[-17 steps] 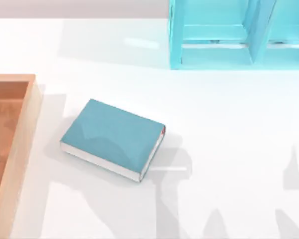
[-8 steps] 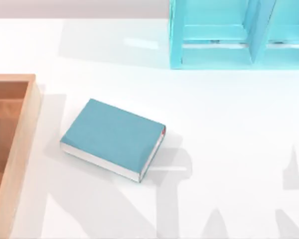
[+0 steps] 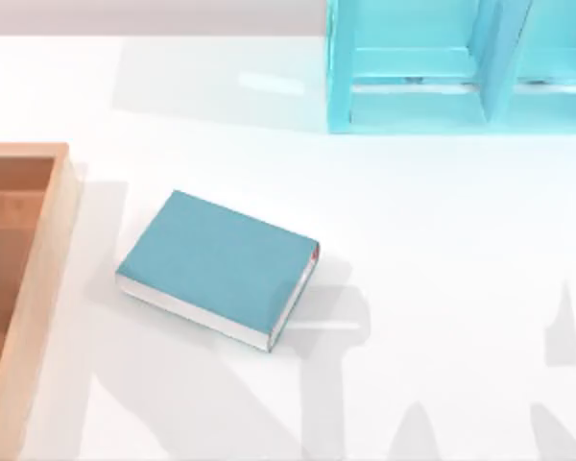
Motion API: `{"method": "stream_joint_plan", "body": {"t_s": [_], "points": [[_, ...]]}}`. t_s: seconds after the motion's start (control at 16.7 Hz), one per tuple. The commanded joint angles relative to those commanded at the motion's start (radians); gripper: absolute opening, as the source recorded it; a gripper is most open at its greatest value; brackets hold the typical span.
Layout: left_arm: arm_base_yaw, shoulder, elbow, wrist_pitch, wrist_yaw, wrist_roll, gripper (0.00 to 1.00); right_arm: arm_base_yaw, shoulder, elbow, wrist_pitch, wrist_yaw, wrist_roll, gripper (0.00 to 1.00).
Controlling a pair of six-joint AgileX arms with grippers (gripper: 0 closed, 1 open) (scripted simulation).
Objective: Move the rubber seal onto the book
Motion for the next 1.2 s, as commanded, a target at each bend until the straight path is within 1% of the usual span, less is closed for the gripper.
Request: {"method": "stream_joint_plan", "body": {"t_s": [0.48, 0.54, 1.08, 1.2], "points": [[0.000, 0.000, 0.000, 0.000, 0.000, 0.000, 0.02, 0.000, 0.000, 0.000, 0.000, 0.000, 0.000, 1.00], [0.000, 0.000, 0.000, 0.000, 0.000, 0.000, 0.00, 0.000, 0.000, 0.000, 0.000, 0.000, 0.000, 1.00], [-0.002, -0.003, 0.002, -0.002, 0.000, 0.000, 0.00, 0.000, 0.000, 0.000, 0.000, 0.000, 0.000, 1.00], [-0.014, -0.016, 0.028, -0.033, -0.002, -0.012, 0.00, 0.000, 0.000, 0.000, 0.000, 0.000, 0.000, 1.00]]}}
